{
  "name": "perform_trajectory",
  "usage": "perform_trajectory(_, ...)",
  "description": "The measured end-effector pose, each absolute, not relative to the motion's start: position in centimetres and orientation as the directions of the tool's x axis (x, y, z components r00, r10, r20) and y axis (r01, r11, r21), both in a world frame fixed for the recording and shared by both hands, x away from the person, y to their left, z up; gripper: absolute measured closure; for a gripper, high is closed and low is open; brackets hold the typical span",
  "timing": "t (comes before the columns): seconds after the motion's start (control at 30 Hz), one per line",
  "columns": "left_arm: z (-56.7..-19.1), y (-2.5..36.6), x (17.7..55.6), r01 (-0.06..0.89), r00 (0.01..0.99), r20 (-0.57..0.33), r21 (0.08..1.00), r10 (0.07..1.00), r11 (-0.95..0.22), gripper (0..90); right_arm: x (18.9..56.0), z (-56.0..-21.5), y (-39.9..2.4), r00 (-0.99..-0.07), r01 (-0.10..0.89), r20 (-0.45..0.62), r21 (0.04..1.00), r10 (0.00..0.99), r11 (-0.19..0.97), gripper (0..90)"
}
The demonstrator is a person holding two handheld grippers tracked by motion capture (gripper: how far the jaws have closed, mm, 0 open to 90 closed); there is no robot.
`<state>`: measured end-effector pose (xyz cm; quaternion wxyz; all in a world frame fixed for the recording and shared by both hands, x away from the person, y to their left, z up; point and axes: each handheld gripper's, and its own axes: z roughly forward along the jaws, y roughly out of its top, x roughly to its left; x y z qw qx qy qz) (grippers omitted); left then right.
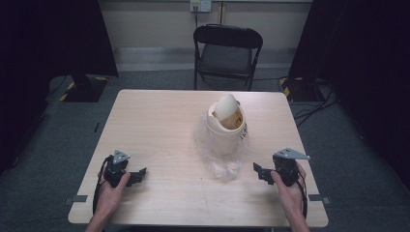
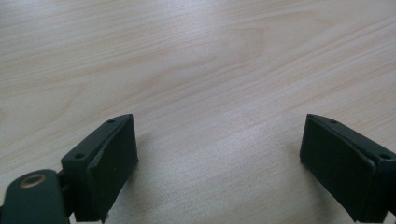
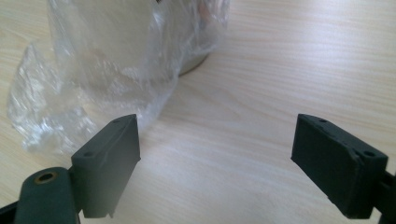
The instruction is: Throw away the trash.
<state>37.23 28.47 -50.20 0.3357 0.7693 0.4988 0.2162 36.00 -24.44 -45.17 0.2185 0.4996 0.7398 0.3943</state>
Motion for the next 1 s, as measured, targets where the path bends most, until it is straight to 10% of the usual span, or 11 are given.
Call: perform_trajectory(1.0, -50.2, 28.5, 37.2, 0.622, 0.408, -0.004, 0.733, 0.913, -0.275, 10.6, 36.5, -50.0, -26.5, -0.316, 0.636, -0.015, 0.739, 0.949, 0.224, 13.9)
